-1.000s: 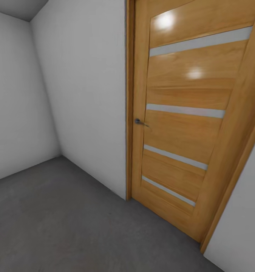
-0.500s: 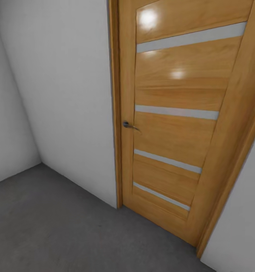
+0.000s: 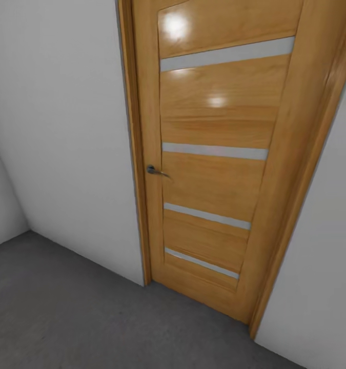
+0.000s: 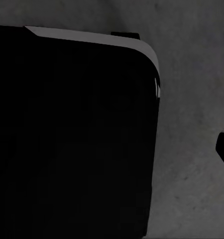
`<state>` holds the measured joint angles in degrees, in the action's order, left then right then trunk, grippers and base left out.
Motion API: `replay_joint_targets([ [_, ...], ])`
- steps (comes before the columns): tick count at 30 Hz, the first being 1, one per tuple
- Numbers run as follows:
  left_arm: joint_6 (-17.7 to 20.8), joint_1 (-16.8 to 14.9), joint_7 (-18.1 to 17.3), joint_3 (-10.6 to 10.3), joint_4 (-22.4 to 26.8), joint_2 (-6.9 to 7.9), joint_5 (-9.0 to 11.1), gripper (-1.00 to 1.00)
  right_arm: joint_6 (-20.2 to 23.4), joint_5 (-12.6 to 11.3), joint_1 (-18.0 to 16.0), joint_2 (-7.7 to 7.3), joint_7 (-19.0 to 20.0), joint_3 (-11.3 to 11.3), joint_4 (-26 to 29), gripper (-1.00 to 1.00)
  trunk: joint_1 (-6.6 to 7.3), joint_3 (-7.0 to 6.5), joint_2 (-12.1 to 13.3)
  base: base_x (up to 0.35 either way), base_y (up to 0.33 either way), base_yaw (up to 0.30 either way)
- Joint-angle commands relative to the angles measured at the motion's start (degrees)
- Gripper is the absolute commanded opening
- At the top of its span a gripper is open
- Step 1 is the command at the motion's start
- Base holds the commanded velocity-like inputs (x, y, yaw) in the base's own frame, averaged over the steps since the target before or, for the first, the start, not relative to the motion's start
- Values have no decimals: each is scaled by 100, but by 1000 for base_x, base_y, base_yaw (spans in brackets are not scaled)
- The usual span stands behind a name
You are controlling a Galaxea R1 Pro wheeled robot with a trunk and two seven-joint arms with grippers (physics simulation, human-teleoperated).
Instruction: Move the two storage containers from the living room to the garage. In the garage, place one container on the floor and stack the other container on top of it (either order is fine).
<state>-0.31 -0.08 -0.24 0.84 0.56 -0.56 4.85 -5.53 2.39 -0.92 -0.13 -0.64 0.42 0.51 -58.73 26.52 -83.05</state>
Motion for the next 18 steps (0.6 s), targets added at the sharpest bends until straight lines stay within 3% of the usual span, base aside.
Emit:
replay_joint_targets([
  [1,-3,-1,-2,4,1,0,51,100,-18,25,-5,0,-7,2,-7,100,0,6,-3,6,31,-246],
  [6,-2,-1,-2,4,-2,2,51,100,-19,25,-5,-7,-7,3,-7,100,0,6,-3,46,198,-122],
  [18,-4,-1,-2,4,0,-4,51,100,-18,29,-5,-37,14,10,-7,100,0,6,-3,90,311,-10],
])
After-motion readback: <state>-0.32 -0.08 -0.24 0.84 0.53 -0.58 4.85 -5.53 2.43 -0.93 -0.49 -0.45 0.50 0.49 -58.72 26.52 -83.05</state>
